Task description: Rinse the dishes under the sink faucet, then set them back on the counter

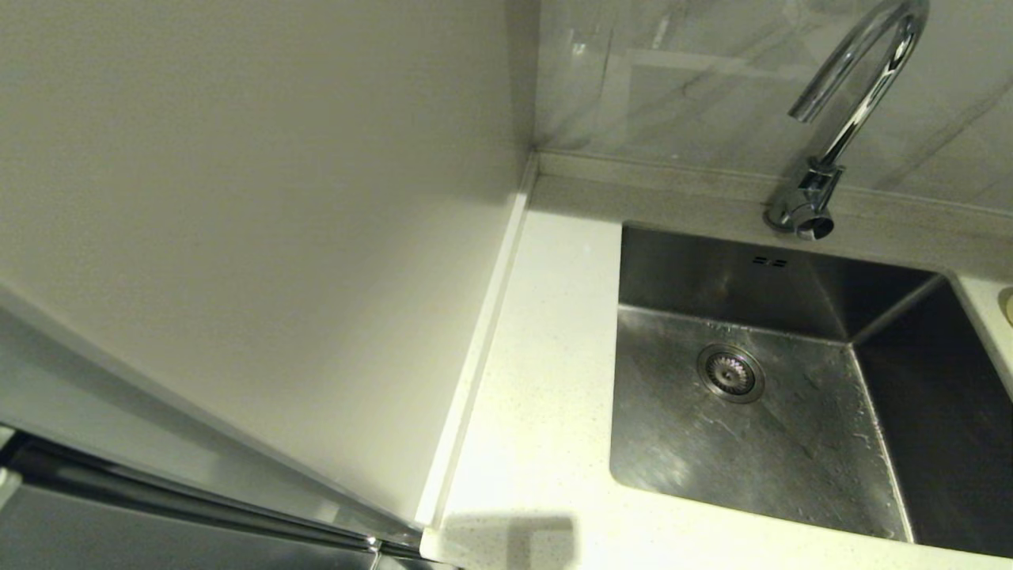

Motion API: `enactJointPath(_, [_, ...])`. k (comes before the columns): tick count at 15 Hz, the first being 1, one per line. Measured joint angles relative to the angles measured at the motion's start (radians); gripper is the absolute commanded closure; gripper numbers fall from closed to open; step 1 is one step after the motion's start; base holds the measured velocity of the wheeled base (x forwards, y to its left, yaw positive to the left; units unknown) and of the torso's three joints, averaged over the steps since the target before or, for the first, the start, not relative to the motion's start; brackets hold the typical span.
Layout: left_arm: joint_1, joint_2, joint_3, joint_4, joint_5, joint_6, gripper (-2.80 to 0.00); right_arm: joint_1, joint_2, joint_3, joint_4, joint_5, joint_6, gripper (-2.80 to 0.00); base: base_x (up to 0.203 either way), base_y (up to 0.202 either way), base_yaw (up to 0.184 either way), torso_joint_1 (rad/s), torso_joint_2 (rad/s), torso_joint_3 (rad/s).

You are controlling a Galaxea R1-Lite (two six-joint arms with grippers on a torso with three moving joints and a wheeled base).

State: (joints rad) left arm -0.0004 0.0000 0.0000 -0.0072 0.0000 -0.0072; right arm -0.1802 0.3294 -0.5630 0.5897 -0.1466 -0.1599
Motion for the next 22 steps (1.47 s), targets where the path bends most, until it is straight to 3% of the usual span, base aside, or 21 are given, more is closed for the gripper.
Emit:
enactJointPath(5, [0.000, 0.000, 0.000, 0.000, 0.000, 0.000, 0.00, 0.074, -0.042, 0.274, -0.475, -0.001, 0.122, 0.00, 0.000, 0.000, 0.000, 0.000, 0.00, 0.000])
enactJointPath(7, [0.000, 0.000, 0.000, 0.000, 0.000, 0.000, 0.00, 0.136, -0.054, 0.338, -0.586, -0.006, 0.131, 0.00, 0.000, 0.000, 0.000, 0.000, 0.00, 0.000])
enactJointPath(11, [0.000, 0.000, 0.000, 0.000, 0.000, 0.000, 0.00, 0.189, -0.153, 0.479, -0.669, 0.017, 0.112, 0.00, 0.000, 0.000, 0.000, 0.000, 0.00, 0.000])
enactJointPath(13, [0.000, 0.000, 0.000, 0.000, 0.000, 0.000, 0.00, 0.189, -0.225, 0.537, -0.695, 0.072, 0.091, 0.00, 0.000, 0.000, 0.000, 0.000, 0.00, 0.000])
enactJointPath(16, [0.000, 0.000, 0.000, 0.000, 0.000, 0.000, 0.00, 0.187, -0.300, 0.559, -0.616, 0.165, 0.081, 0.00, 0.000, 0.000, 0.000, 0.000, 0.00, 0.000])
enactJointPath(19, [0.000, 0.000, 0.000, 0.000, 0.000, 0.000, 0.00, 0.186, -0.324, 0.543, -0.534, 0.171, 0.084, 0.00, 0.000, 0.000, 0.000, 0.000, 0.00, 0.000])
enactJointPath(22, [0.000, 0.000, 0.000, 0.000, 0.000, 0.000, 0.00, 0.186, -0.330, 0.557, -0.588, 0.164, 0.112, 0.00, 0.000, 0.000, 0.000, 0.000, 0.00, 0.000])
